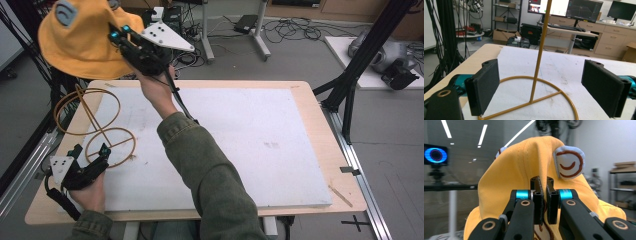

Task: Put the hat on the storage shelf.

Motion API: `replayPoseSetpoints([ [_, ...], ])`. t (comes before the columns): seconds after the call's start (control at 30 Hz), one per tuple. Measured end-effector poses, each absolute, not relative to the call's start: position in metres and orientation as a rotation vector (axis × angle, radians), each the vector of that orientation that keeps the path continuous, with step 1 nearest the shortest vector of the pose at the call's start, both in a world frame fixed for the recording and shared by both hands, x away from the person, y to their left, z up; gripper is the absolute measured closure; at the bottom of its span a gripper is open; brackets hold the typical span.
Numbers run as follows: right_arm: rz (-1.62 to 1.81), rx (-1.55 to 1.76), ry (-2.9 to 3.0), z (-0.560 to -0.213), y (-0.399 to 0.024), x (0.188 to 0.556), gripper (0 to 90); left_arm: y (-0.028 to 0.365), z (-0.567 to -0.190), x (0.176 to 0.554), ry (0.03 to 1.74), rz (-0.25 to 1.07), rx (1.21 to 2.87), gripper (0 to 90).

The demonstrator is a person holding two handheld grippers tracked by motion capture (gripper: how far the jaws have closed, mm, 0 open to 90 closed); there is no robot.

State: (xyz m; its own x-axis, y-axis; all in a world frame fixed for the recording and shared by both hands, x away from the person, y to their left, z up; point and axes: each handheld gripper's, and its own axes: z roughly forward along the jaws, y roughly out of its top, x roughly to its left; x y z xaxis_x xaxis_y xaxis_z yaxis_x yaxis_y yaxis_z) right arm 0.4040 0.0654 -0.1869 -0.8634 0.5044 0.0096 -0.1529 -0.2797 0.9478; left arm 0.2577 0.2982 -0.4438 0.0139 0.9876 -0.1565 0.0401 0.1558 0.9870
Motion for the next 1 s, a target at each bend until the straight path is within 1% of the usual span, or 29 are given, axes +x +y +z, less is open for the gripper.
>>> replayPoseSetpoints([
  [0.07,2.194,0.398,1.604,-0.185,0.075,0.399,88.0,0.299,-0.444,0.257,1.298,1.06,1.125,15.3],
  [0.1,2.221,0.346,1.666,-0.185,0.086,0.394,87.9,0.299,-0.444,0.257,1.299,1.059,1.12,15.3],
  [0.17,2.229,0.32,1.693,-0.185,0.089,0.393,87.9,0.301,-0.444,0.257,1.302,1.054,1.118,15.2],
  [0.3,2.194,0.248,1.913,-0.196,0.109,0.392,87.9,0.303,-0.444,0.257,1.309,1.05,1.105,15.3],
  [0.8,2.055,0.277,2.22,-0.241,0.125,0.401,87.7,0.305,-0.444,0.257,1.314,1.05,1.1,15.3],
  [1.0,2.066,0.268,2.23,-0.24,0.124,0.398,87.6,0.305,-0.444,0.258,1.316,1.046,1.104,15.3],
])
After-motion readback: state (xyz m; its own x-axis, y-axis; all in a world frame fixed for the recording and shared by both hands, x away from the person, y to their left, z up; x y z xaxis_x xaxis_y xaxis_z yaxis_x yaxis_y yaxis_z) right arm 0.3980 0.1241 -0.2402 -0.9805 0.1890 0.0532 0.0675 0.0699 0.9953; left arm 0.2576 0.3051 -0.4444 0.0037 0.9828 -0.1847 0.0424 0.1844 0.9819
